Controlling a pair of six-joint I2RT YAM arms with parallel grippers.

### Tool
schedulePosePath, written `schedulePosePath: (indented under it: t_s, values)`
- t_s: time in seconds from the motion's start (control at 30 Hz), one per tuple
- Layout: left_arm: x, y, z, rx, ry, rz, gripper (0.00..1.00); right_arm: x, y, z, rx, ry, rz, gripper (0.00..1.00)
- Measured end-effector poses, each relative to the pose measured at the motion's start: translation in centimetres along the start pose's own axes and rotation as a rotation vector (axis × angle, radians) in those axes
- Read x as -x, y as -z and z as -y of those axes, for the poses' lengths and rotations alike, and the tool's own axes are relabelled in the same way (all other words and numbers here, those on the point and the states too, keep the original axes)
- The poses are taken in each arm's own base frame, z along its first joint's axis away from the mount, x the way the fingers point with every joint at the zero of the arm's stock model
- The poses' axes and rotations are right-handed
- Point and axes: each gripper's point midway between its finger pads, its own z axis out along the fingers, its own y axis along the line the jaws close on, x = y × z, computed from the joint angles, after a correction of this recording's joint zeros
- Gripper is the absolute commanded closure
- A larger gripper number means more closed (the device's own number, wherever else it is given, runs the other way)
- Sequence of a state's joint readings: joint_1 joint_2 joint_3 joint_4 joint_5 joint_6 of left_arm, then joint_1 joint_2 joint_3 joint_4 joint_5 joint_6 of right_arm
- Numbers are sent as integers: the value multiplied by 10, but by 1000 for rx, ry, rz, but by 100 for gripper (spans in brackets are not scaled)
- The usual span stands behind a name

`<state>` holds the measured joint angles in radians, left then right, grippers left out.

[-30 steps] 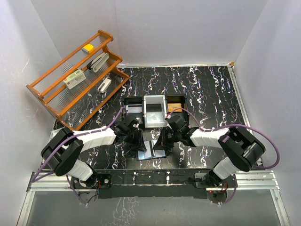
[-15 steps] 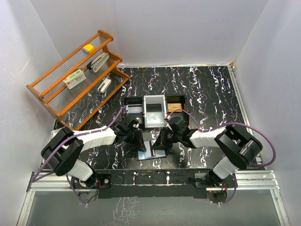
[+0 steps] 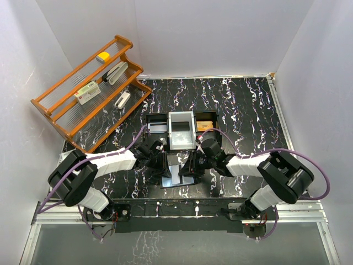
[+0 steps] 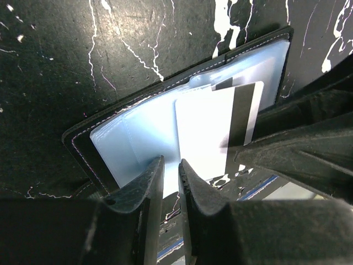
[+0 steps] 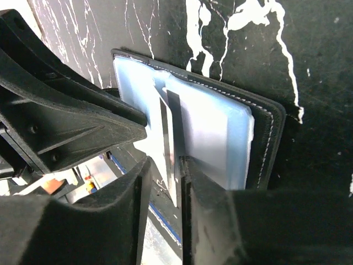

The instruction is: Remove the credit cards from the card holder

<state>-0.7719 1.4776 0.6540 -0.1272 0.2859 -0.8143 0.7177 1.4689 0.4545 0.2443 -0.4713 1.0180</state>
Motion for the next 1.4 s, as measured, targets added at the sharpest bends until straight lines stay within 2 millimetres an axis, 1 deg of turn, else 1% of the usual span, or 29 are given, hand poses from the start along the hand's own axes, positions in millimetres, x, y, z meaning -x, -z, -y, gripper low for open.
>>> schedulePosePath:
  t_s: [0.1, 0.17, 0.23, 0.47, 0.57, 0.83, 0.93, 0.97, 1.17, 1.4]
  values:
    - [0, 0, 0, 0, -4, 0, 83, -1, -1, 2, -5, -5, -7, 67]
    - [0, 0, 0, 0, -4, 0, 83, 0, -1, -1, 3, -3, -1, 73]
    - [0, 0, 0, 0, -4, 0, 83, 1, -1, -2, 7, -3, 2, 76]
    - [0, 0, 0, 0, -4, -1, 83, 2, -2, -2, 11, -4, 6, 78]
    - [0, 0, 0, 0, -5, -1, 83, 2, -3, -2, 12, -4, 3, 83]
    - [0, 0, 0, 0, -5, -1, 83, 4, -8, -1, 17, -33, 7, 91]
    - [0, 0, 0, 0, -5, -1, 83, 5, -9, -2, 20, -39, 12, 99]
    - [0, 0, 0, 0, -5, 0, 83, 5, -9, -1, 18, -44, 11, 100]
    - [0, 0, 0, 5, -6, 4, 83, 6, -8, -1, 9, -46, 20, 100]
    - [0, 2, -2, 16, -13, 15, 83, 7, 3, -5, -4, -35, 41, 100]
